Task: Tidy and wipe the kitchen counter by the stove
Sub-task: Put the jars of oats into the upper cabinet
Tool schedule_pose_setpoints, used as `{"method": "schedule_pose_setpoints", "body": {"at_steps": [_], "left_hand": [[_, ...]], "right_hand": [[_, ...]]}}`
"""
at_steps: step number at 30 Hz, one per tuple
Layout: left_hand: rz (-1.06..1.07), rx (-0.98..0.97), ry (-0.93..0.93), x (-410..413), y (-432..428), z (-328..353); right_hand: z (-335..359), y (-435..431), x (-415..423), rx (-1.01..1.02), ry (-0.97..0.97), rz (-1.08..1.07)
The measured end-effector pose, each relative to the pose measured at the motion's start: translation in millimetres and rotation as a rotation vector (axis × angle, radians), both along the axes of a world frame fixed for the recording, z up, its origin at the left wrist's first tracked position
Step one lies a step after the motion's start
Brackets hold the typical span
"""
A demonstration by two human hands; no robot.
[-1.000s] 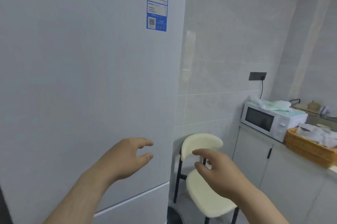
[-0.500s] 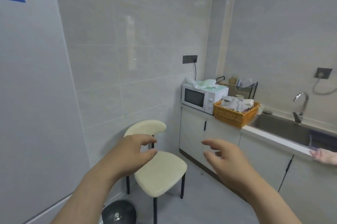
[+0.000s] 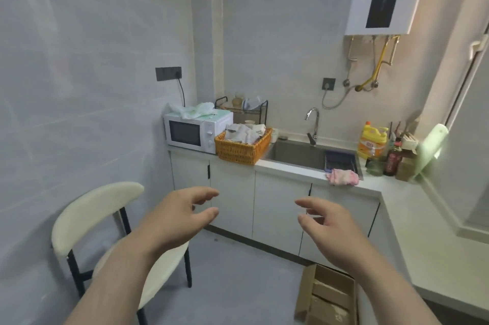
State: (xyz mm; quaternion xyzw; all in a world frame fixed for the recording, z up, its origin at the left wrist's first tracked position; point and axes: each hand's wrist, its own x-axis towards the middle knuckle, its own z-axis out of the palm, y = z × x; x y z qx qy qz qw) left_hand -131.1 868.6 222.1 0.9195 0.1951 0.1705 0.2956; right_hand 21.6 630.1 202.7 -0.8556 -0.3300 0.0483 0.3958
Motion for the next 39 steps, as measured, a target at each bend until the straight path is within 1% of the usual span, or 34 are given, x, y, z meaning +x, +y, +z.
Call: {"method": "schedule_pose_setpoints", "body": {"at_steps": [9, 15, 20, 30, 39], "left_hand": [[-0.323, -0.056, 0.050, 95.7, 12.4, -4.1], [-0.492, -0.045, 0.042, 131.4, 25.3, -7.5], [-0.647, -0.037, 0.062, 152.4, 12.8, -24.4], [-1.040, -0.059, 0.096, 176.8, -88.9, -50.7], [-1.323, 0.038, 0.153, 154.8, -202.7, -58.1]], "right_hand": [[4.3, -29.8, 13.8, -0.011, -0.012, -0.342], [-3.9, -22.9, 2.9, 0.004, 0.038, -0.516], [-18.8, -32.3, -20.8, 0.020, 0.085, -0.700], [-34.4, -107.7, -106.7, 0.024, 0.112, -1.097], [-51.0, -175.1, -195.5, 0.028, 0.143, -1.407]]}}
